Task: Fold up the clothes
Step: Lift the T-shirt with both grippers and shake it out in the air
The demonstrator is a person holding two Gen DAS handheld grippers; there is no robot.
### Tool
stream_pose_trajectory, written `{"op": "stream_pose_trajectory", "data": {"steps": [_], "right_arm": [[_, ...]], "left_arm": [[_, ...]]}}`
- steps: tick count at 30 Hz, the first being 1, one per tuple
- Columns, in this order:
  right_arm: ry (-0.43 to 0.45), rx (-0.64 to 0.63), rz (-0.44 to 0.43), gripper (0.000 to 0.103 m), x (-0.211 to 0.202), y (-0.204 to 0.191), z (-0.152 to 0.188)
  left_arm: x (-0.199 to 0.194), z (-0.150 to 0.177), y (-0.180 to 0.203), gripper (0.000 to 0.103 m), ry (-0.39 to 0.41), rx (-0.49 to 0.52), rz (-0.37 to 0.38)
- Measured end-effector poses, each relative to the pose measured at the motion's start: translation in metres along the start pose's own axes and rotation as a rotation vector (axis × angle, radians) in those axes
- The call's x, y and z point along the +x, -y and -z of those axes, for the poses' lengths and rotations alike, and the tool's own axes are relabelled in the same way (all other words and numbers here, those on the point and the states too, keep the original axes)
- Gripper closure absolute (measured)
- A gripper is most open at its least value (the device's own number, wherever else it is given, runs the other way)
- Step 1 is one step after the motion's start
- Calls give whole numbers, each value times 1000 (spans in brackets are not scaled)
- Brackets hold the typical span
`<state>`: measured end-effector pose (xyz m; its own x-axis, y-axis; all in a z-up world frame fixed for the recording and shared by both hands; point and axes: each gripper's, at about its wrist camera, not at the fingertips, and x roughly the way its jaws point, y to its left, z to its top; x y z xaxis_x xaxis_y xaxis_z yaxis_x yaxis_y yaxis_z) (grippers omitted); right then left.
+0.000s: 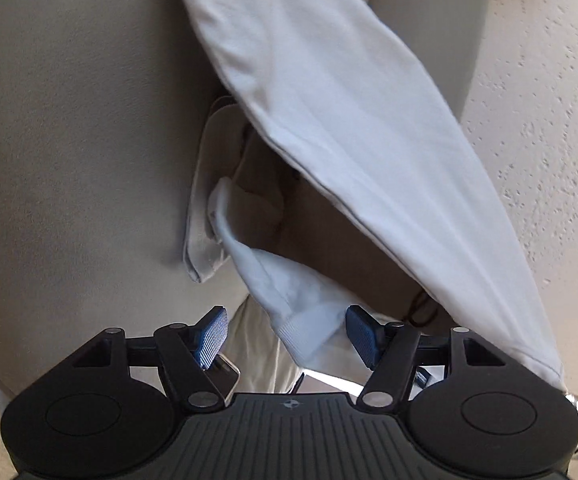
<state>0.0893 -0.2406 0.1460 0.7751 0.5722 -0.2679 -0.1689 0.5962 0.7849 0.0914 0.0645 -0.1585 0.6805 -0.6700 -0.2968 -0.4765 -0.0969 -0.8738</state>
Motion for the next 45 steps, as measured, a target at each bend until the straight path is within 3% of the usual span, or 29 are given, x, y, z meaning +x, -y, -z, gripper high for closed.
{"op": "stream_pose_trajectory", "data": {"steps": [7, 9, 11, 13, 19, 22, 24, 27, 29, 31, 33, 36, 38, 41, 44, 45], "right_arm": [[11, 24, -3, 97, -15, 9, -4], [17, 32, -3, 97, -20, 13, -5], [24, 39, 4, 97, -27, 17, -6], [30, 45, 19, 97, -36, 21, -6], [117, 69, 138, 96, -58, 48, -20], [119, 97, 286, 97, -65, 73, -20], [65, 128, 373, 97, -70, 91, -14], [-63, 198, 403, 97, -86, 122, 7], [-153, 220, 307, 96, -98, 116, 23], [-209, 207, 171, 96, -110, 98, 34], [-114, 126, -10, 96, -131, 56, 23], [167, -64, -274, 97, -178, -18, -1], [343, -212, -360, 97, -207, -55, -2], [429, -313, -345, 96, -218, -81, 7], [338, -264, -332, 96, -208, -79, 11], [345, -278, -339, 96, -212, -82, 12]], "left_arm": [[43, -11, -8, 40, -13, -99, -31], [57, -9, -3, 52, -39, -94, -17], [66, -6, 6, 93, -62, -50, -9], [70, -1, 20, 103, -88, 46, -45], [40, 39, 83, 103, -132, 489, -169], [-3, 62, 118, 103, -76, 682, -122], [-37, 79, 140, 103, -17, 779, -36], [-75, 104, 170, 103, 95, 916, 95], [-106, 118, 214, 103, 199, 1023, 163], [-135, 137, 242, 103, 284, 1098, 292], [-199, 167, 262, 103, 371, 1172, 475], [-236, 204, 291, 103, 497, 1280, 662], [-241, 225, 300, 103, 552, 1332, 665], [-243, 231, 298, 103, 600, 1354, 616], [-258, 226, 292, 103, 599, 1370, 615], [-262, 227, 291, 103, 605, 1380, 621]]}}
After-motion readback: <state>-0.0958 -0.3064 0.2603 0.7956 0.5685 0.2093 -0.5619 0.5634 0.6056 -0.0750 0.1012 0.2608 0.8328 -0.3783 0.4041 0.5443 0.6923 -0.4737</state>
